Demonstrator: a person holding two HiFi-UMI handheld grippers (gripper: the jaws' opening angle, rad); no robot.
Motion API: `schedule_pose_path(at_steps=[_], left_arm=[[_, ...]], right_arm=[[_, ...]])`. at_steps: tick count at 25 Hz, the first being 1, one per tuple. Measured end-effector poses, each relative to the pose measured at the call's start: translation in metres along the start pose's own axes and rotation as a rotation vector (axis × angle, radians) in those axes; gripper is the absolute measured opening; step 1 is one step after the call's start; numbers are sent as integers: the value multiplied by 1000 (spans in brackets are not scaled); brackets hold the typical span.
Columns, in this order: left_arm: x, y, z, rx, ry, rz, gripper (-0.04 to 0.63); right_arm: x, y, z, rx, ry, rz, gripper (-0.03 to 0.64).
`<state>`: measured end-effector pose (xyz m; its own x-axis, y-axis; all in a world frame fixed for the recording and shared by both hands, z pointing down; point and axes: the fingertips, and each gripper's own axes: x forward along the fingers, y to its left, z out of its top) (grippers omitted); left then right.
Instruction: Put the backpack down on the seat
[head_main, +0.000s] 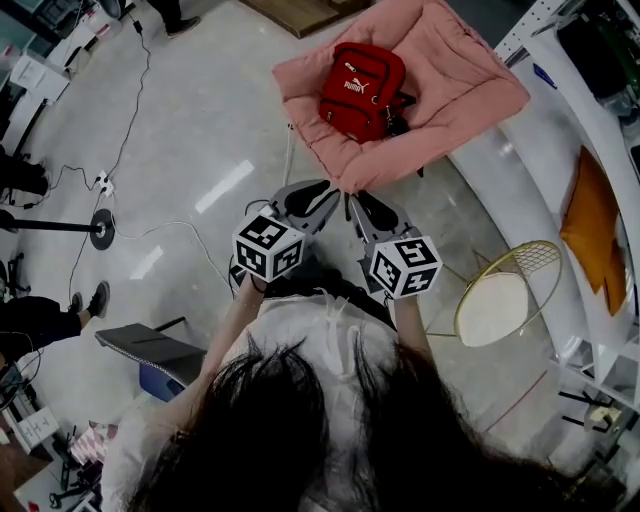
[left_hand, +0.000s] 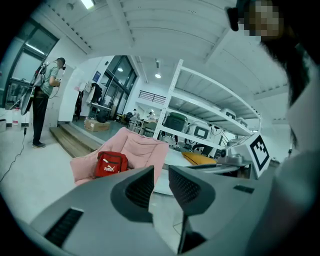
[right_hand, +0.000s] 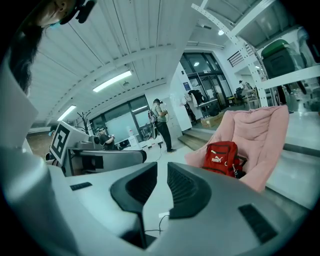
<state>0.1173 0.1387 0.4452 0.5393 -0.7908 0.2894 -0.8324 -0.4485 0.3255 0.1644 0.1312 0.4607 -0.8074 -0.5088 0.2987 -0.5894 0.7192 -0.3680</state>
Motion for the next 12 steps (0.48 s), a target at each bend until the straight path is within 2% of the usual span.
schedule_pose_path(at_steps=[12], left_arm=[[-4,-11,-2,21,-5,15,100]], right_arm=[[-12,0,0,-16,-8,6,74]])
